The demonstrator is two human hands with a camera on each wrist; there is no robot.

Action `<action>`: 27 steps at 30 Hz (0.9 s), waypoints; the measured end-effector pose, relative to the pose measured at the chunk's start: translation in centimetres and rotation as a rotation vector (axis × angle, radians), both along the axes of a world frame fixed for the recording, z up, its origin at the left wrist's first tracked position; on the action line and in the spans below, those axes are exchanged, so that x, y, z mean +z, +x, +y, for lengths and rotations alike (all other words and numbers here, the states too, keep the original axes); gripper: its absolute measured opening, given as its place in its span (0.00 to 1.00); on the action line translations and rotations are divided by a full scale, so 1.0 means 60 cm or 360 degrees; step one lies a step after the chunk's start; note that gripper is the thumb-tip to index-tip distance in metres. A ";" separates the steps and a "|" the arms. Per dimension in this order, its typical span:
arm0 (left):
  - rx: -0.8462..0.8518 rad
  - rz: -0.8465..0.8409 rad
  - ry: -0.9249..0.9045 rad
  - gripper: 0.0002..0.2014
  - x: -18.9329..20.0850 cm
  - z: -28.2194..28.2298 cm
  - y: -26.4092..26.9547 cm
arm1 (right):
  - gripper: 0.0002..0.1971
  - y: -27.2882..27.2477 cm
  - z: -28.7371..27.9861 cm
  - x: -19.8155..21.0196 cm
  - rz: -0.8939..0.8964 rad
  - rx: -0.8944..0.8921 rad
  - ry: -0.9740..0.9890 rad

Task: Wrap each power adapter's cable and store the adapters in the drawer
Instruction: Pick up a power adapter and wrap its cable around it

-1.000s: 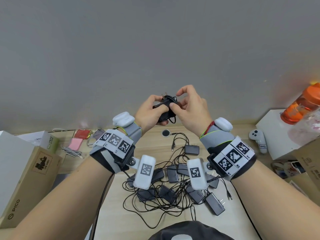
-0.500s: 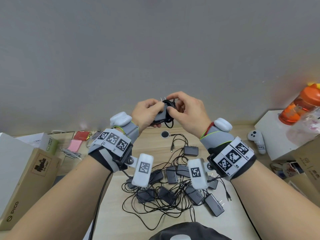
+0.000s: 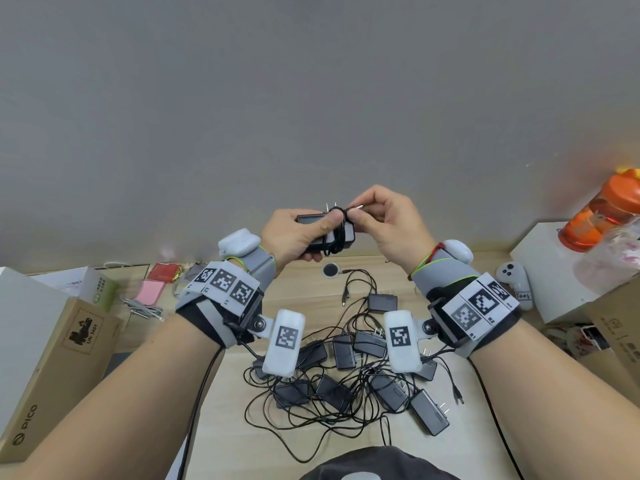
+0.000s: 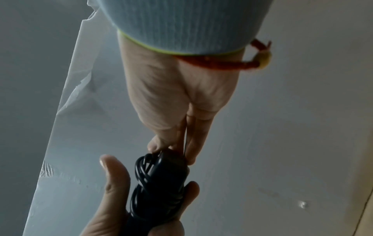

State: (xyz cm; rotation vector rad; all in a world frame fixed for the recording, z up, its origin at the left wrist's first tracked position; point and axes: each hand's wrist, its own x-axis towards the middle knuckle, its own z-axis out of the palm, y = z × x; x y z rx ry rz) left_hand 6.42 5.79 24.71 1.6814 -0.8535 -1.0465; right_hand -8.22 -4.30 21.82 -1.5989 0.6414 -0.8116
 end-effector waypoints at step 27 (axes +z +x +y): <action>-0.0321 -0.0162 0.0124 0.25 -0.038 0.025 -0.019 | 0.08 -0.014 0.043 -0.027 0.0358 -0.0303 0.0072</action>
